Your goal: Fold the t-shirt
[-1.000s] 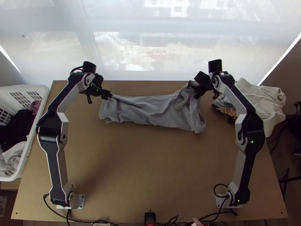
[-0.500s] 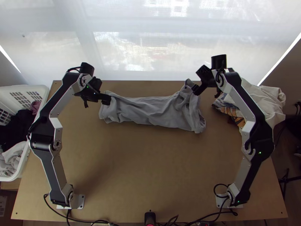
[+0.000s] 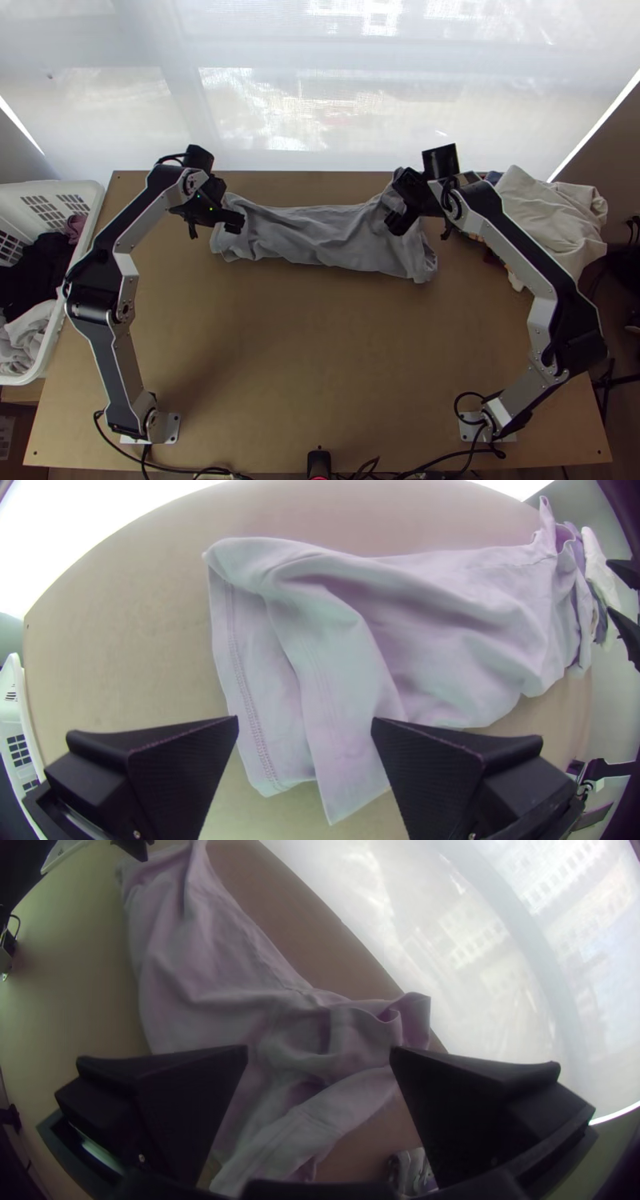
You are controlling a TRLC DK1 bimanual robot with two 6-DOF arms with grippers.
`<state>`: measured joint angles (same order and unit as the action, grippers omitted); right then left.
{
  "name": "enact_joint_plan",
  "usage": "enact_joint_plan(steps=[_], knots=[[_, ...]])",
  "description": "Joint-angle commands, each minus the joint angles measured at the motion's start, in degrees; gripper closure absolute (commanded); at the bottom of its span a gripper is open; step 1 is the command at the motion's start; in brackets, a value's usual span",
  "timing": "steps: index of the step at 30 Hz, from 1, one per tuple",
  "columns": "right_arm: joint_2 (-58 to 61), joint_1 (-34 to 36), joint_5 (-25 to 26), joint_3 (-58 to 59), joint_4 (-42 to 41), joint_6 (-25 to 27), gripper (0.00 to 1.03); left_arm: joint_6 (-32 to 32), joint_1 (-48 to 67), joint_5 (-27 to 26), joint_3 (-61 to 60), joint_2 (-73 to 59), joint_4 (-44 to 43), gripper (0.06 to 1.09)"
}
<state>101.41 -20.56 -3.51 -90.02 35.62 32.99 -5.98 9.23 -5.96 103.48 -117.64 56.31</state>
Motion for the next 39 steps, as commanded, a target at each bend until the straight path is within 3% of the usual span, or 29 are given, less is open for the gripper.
enact_joint_plan(steps=[1, 29, 35, 39], knots=[[-2.18, -2.03, 0.08, 5.12, -0.55, -0.21, 0.04, 0.0, 0.52, 2.26, -0.39, -1.8, -1.73, 0.11], [1.6, -2.73, 0.08, 6.43, -3.71, -0.47, 0.04, -0.61, 0.43, 3.5, -0.83, -5.05, -0.77, 0.12], [4.94, -2.47, 0.17, 6.7, -4.59, -0.47, 0.04, -0.53, 0.43, 2.97, -0.65, -6.02, -0.86, 0.21], [7.58, -1.86, 0.17, 6.96, -5.12, -0.47, 0.04, -0.53, 0.35, -1.16, -0.47, -6.11, -0.68, 0.4]])
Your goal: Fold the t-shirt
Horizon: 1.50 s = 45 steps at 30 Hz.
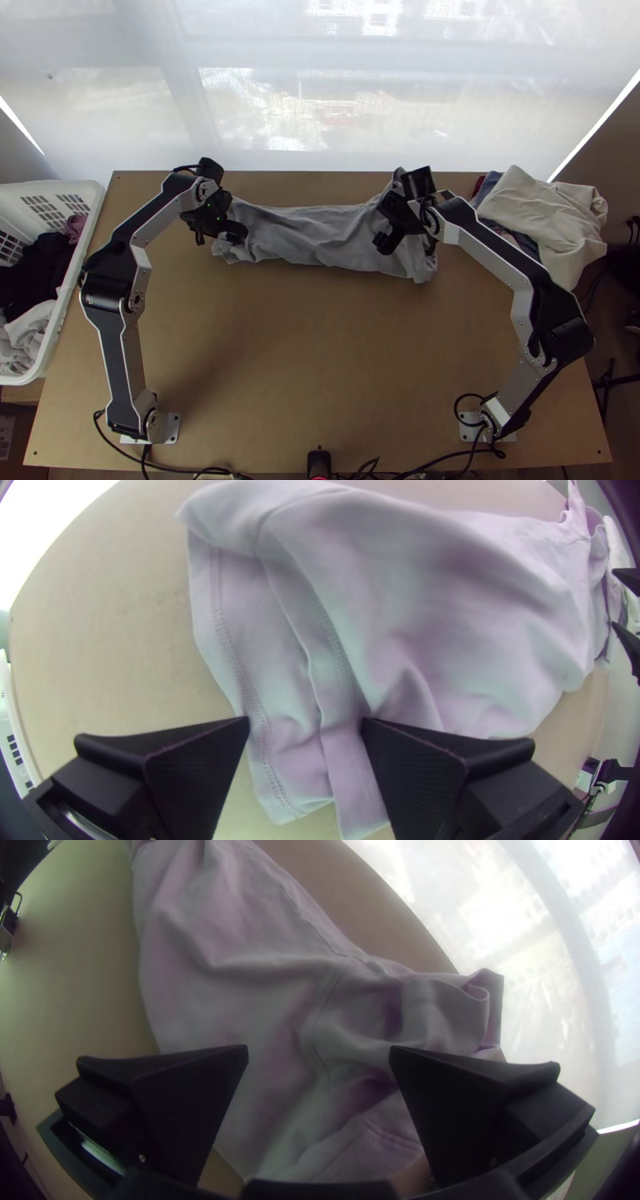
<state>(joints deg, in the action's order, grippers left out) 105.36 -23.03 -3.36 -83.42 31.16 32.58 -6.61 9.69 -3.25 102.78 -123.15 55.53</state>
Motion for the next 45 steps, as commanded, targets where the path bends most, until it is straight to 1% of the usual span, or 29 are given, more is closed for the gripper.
enact_joint_plan(steps=[1, 6, 10, 18, 23, 27, 32, 39, 41, 45], knots=[[4.06, 0.61, 0.02, 0.62, -0.92, -0.06, 0.04, 0.11, -0.2, -4.66, 0.23, -0.6, 0.2, 0.46], [5.91, 0.53, 0.02, 2.73, -2.15, -0.06, 0.05, 0.37, -0.82, -7.39, 0.23, -0.51, 0.46, 0.8], [7.4, 0.53, 0.1, 3.88, -2.77, -0.15, 0.05, 0.64, -1.34, -7.92, 0.31, 0.02, 0.28, 1.04], [9.16, 0.53, 0.28, 4.84, -3.03, -0.41, 0.05, 1.07, -1.52, -9.67, 0.93, 1.69, 0.46, 1.05], [9.6, 0.53, 0.28, 5.28, -3.21, -0.85, 0.05, 2.04, -1.61, -12.84, 4.88, 2.74, 2.22, 1.05], [9.95, 0.35, 0.37, 5.28, -3.3, -0.94, 0.05, 3.36, -1.43, -16.71, 10.86, 2.83, 4.59, 1.05], [10.65, 0.17, 0.72, 5.28, -3.3, -1.29, 0.05, 4.77, -0.47, -20.31, 17.8, 2.83, 6.96, 1.05], [11.45, 0.09, 1.16, 5.37, -3.65, -1.55, 0.05, 5.91, 2.17, -26.11, 23.6, 3.53, 8.11, 1.05], [11.62, 0.09, 1.25, 5.46, -3.65, -1.55, 0.05, 6.08, 3.23, -27.34, 25.19, 3.97, 7.93, 1.05], [9.07, 0.35, 1.25, 5.11, -3.3, -2.87, 0.05, 6.17, 5.6, -27.78, 26.68, 5.03, 6.0, 1.05]])
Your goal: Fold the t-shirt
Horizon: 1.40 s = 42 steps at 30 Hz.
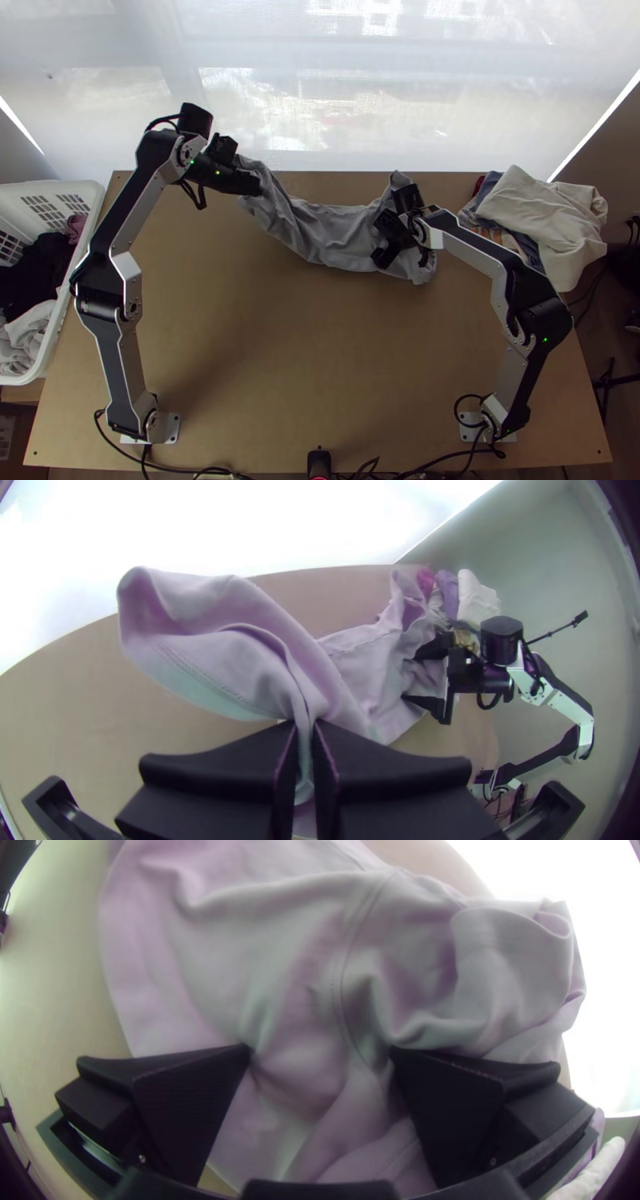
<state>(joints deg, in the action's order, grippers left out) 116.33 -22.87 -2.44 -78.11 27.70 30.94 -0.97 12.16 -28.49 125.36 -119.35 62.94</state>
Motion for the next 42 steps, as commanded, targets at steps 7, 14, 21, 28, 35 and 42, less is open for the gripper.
enact_joint_plan(steps=[7, 14, 21, 28, 35, 42], knots=[[-15.7, 2.22, -5.03, -6.97, 8.77, -5.19, 0.04, 0.62, 6.82, -2.71, 4.54, 1.75, -5.72, 1.05], [-26.6, 4.42, -6.7, -12.6, 15.27, -7.47, 0.04, 2.29, 12.36, -2.71, 4.54, 1.66, -13.63, 1.05], [-32.93, 8.72, -6.09, -11.63, 16.68, -7.82, 0.04, 5.46, 18.42, -2.18, 4.45, -1.32, -22.33, 1.05], [-37.23, 12.24, -4.59, -8.82, 19.05, -5.98, 0.04, 8.62, 24.22, -1.22, 4.45, -6.6, -32.7, 1.05], [-39.25, 12.77, -2.75, -8.55, 20.72, -5.54, 0.04, 9.5, 26.33, -0.51, 4.54, -12.75, -36.57, 1.05], [-40.48, 12.5, -2.31, -7.68, 21.6, -6.07, 0.04, 10.29, 27.91, -0.34, 4.72, -17.85, -40.09, 1.05]])
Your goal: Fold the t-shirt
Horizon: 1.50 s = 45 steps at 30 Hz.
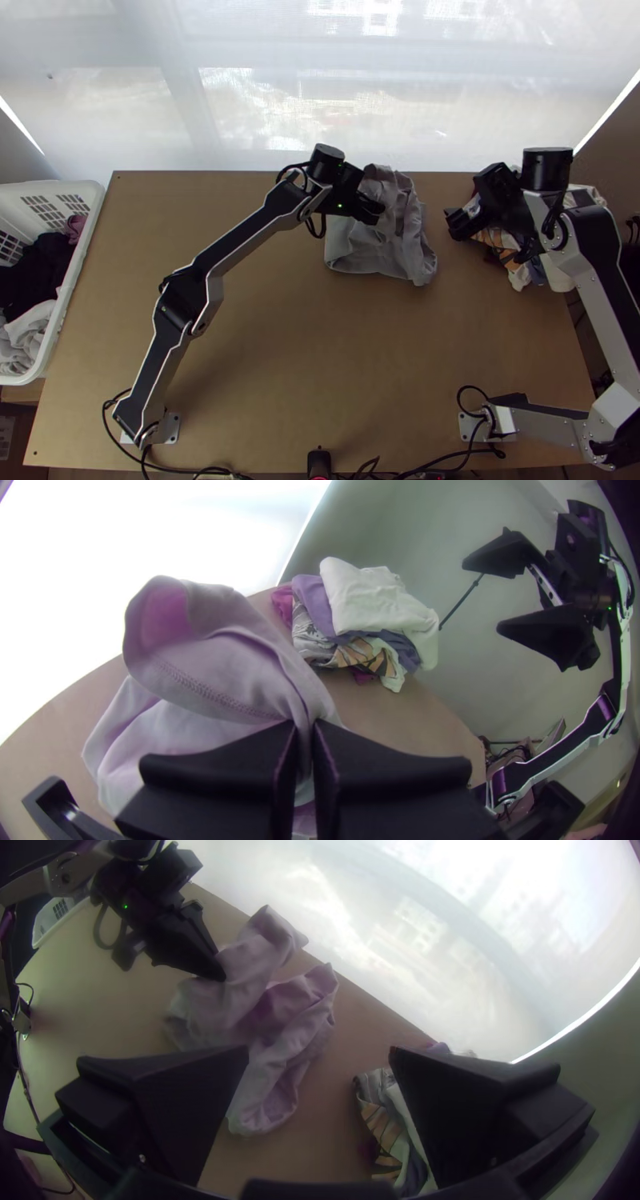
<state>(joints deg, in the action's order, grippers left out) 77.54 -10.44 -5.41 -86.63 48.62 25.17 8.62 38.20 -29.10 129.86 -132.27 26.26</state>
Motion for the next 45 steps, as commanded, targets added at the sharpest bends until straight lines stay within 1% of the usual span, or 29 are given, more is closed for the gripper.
enact_joint_plan(steps=[1, 2, 4, 5, 9, 12, 15, 18, 21, 25, 31, 36, 39, 45], knots=[[-1.78, 0.07, 0.66, 1.29, 0.69, -0.47, 0.04, 0.87, 1.97, 0.27, 0.57, -5.63, -3.67, 0.99], [-2.04, -0.02, 0.66, 1.82, 0.69, -0.65, 0.04, 0.96, 2.06, 0.19, 0.74, -6.34, -3.67, 0.79], [-2.65, -0.11, 0.66, 3.31, 0.69, -0.73, 0.04, 0.96, 2.06, 0.27, 1.01, -6.95, -3.06, 0.25], [-2.92, -0.11, 0.66, 4.01, 0.69, -0.73, 0.04, 0.96, 1.88, 0.19, 1.01, -6.86, -2.0, 0.09], [-4.41, -0.02, 0.66, 7.35, 0.16, -0.65, 0.04, -0.01, -0.75, 0.27, 0.22, -3.08, 4.5, 0.1], [-5.12, -0.2, 0.66, 9.37, -0.46, -0.73, 0.04, -0.71, -4.8, 0.19, -1.72, 1.31, 7.49, 0.1], [-5.12, -1.16, 0.66, 11.31, -1.16, -0.47, 0.04, -3.88, -7.87, 0.01, -1.89, 2.72, 13.38, 0.1], [-3.8, -2.22, 0.66, 13.68, -5.64, 1.2, 0.04, -7.39, -8.84, 0.1, -4.0, 2.19, 18.21, 0.1], [0.16, -3.54, 0.66, 14.21, -10.12, 2.52, 0.04, -8.53, -8.49, 0.19, -6.29, 0.78, 18.48, 0.1], [8.86, -6.35, 0.66, 12.54, -15.93, 3.13, 0.04, -8.97, -6.38, 0.45, -6.2, -2.29, 17.51, 0.1], [22.83, -10.39, 0.58, 6.65, -19.0, 2.43, 0.04, -9.85, -4.53, 2.12, -6.38, -5.98, 19.09, 0.1], [29.78, -11.8, 0.4, 6.12, -22.25, 2.08, 0.04, -10.2, -4.71, 2.65, -8.05, -5.63, 21.99, 0.1], [30.13, -10.57, 0.05, 9.37, -23.92, 1.73, 0.04, -11.0, -4.71, 2.82, -11.12, -3.17, 23.05, 0.1], [25.47, -5.74, -2.06, 18.69, -26.03, 2.17, 0.04, -13.02, -4.45, 2.91, -15.34, 0.78, 26.47, 0.1]])
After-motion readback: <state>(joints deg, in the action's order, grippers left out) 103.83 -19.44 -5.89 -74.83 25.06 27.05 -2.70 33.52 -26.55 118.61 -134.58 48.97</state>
